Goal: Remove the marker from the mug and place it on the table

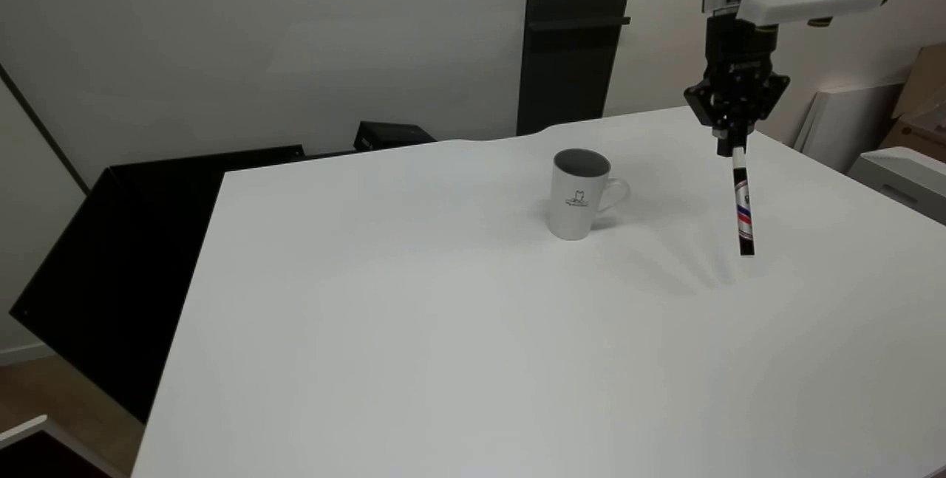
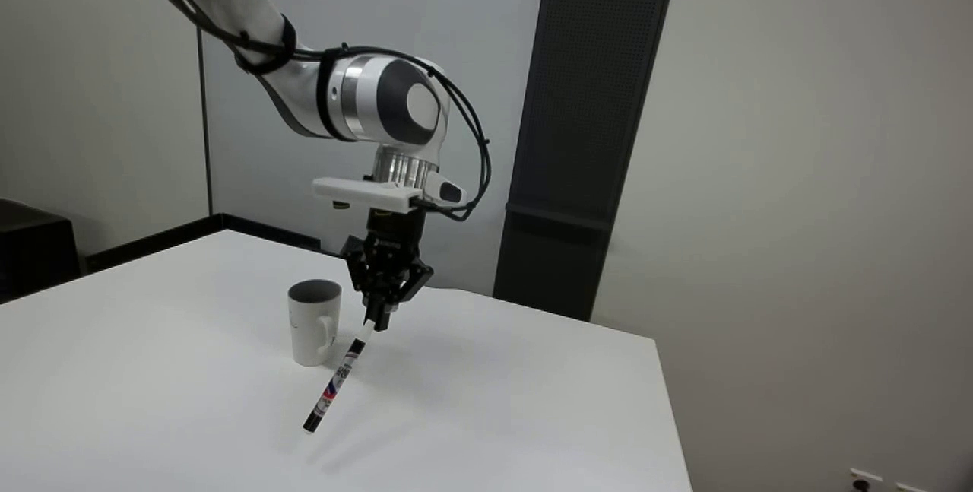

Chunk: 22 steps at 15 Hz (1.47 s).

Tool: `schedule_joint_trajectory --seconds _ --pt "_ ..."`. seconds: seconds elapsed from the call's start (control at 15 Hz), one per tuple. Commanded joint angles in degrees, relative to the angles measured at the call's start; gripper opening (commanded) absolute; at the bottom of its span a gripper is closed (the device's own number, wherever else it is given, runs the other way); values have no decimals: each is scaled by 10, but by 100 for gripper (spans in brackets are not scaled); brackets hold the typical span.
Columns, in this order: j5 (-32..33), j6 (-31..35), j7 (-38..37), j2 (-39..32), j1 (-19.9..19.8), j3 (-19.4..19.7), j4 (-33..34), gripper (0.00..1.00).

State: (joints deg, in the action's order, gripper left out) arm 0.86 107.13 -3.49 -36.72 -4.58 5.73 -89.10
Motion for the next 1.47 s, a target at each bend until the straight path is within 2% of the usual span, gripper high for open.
schedule_joint_trajectory --seconds 0.0,0.73,0.8,0.87,1.13,1.4 --pt "-19 -34 12 -36 -18 -10 19 6" --pt "-34 -61 17 -104 -29 -7 40 6" --pt "-32 -57 15 -103 -26 -6 39 50" --pt "-31 -56 14 -102 -25 -6 39 51" --pt "-18 -22 30 -74 -17 -7 31 74" --pt "15 88 73 -5 -3 -12 -21 97"
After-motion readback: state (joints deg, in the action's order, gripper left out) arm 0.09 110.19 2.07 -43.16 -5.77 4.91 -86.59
